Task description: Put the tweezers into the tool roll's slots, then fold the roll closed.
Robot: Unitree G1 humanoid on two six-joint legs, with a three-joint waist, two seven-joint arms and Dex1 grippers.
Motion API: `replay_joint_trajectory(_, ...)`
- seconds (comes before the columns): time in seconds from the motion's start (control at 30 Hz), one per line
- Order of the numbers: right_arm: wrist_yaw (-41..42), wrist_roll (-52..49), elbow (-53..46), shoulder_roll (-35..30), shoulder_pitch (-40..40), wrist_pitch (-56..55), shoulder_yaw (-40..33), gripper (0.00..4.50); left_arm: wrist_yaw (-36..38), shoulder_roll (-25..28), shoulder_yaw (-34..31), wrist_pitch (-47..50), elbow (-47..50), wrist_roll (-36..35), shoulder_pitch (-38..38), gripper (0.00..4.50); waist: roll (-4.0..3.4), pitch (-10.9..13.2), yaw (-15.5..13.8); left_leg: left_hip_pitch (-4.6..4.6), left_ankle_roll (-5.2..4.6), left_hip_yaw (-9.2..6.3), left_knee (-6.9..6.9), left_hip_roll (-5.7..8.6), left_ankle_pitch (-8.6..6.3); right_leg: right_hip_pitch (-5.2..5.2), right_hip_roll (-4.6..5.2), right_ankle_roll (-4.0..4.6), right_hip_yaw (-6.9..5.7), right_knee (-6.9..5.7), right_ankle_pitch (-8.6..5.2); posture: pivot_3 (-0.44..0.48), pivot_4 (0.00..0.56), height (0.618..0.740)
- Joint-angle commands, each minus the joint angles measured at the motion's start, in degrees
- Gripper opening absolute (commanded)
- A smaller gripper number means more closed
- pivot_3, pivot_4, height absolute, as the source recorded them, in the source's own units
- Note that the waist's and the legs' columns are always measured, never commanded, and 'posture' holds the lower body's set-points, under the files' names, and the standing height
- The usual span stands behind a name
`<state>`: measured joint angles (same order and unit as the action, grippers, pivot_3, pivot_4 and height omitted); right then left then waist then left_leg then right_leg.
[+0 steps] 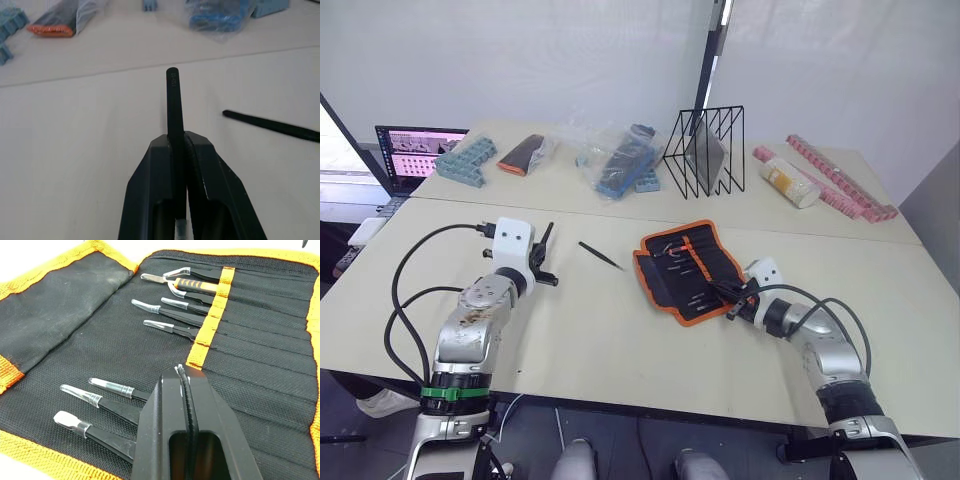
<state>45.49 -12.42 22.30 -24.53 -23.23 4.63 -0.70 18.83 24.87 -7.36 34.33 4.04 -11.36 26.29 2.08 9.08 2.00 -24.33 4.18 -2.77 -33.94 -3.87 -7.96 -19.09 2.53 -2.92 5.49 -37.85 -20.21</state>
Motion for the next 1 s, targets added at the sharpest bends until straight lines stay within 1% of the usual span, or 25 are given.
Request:
replay_joint_trajectory(0.03,-1.8,1.11,0.34,-1.3,2.61,2.36,-0.73,0.0,8.99,3.49,1.59,-0.42,5.24,-4.13,4.43,0.02,-0.01,0.01,-0.09,-0.03,0.0,-0.01,0.0,0.0,0.0,-0.01,0.0,0.0,0.0,0.02,0.0,0.0,0.15,0.734)
replay_joint_trajectory(0.13,-2.43,0.85,-1.43,-1.57,4.17,2.78,-1.19,0.0,17.85,7.43,4.48,2.55,6.16,-7.58,7.66,0.02,-0.04,0.02,-0.22,-0.06,0.0,-0.01,0.03,0.02,0.0,0.0,0.0,0.0,0.0,0.07,0.0,0.0,0.15,0.734)
replay_joint_trajectory(0.27,-3.65,0.44,-3.85,-1.6,6.41,3.37,-1.83,0.0,29.48,11.91,11.44,3.88,5.47,-9.29,11.95,0.02,-0.11,0.07,-0.33,-0.05,-0.04,-0.01,0.11,0.02,-0.03,-0.02,-0.01,-0.01,0.0,0.11,-0.01,0.0,0.15,0.734)
replay_joint_trajectory(0.33,-4.16,0.39,-4.89,-1.49,7.21,3.68,-2.14,0.0,32.95,12.56,13.86,4.1,4.31,-9.41,13.86,0.02,-0.13,0.09,-0.53,-0.1,-0.04,-0.02,0.11,0.02,-0.03,-0.04,-0.02,-0.01,0.0,0.14,-0.01,0.0,0.15,0.734)
replay_joint_trajectory(0.43,-4.99,0.34,-6.73,-1.28,8.67,4.14,-2.54,0.0,36.41,12.14,18.1,4.61,0.58,-8.01,17.81,0.02,-0.15,0.11,-0.72,-0.13,-0.04,-0.01,0.1,0.02,-0.03,-0.04,-0.03,-0.02,0.0,0.21,-0.02,0.0,0.15,0.734)
replay_joint_trajectory(0.5,-5.66,0.33,-7.59,-1.1,9.17,4.56,-2.52,0.0,37.78,11.07,20.8,1.85,-3.14,-5.78,20.37,0.02,-0.21,0.14,-0.85,-0.16,-0.05,-0.01,0.1,0.02,-0.02,-0.07,-0.03,-0.05,0.01,0.22,-0.04,0.0,0.15,0.734)
replay_joint_trajectory(0.63,-7.39,0.59,-11.8,-0.66,11.91,5.39,-2.07,0.0,39.97,5.29,25.08,-1.51,-16.71,-1.83,28.95,0.02,-0.23,0.16,-1.32,-0.29,-0.06,-0.07,0.04,0.05,-0.02,-0.12,-0.06,-0.06,0.0,0.21,-0.04,0.0,0.15,0.734)
replay_joint_trajectory(0.73,-8.82,0.16,-14.21,0.46,12.94,6.29,-1.77,0.0,42.88,1.93,28.56,-7.16,-27.55,2.34,33.86,0.02,-0.23,0.17,-1.28,-0.41,-0.09,-0.09,0.01,0.08,-0.03,-0.2,-0.05,-0.07,0.01,0.21,-0.04,0.0,0.15,0.734)
replay_joint_trajectory(0.83,-10.28,0.11,-14.78,1.29,13.23,7.02,-2.13,0.0,45.48,-1.94,28.75,-14.14,-37.63,4.01,37.02,0.02,-0.3,0.21,-0.85,-0.4,-0.13,-0.09,0.06,0.07,-0.06,-0.23,-0.08,-0.07,0.01,0.2,-0.04,0.0,0.15,0.734)
replay_joint_trajectory(0.9,-10.86,0.24,-15.06,1.59,13.48,7.27,-2.2,0.0,45.71,-4.16,30.0,-19.72,-45.51,7.2,39.14,0.02,-0.31,0.22,-0.82,-0.4,-0.13,-0.1,0.07,0.07,-0.06,-0.23,-0.08,-0.07,0.0,0.18,-0.04,0.0,0.15,0.734)
replay_joint_trajectory(1.0,-11.39,0.25,-15.94,1.85,14.18,7.5,-2.09,0.0,46.88,-7.73,29.85,-23.03,-52.93,8.9,41.52,0.02,-0.33,0.23,-0.8,-0.41,-0.14,-0.1,0.07,0.08,-0.06,-0.24,-0.08,-0.07,0.0,0.19,-0.05,0.0,0.15,0.734)
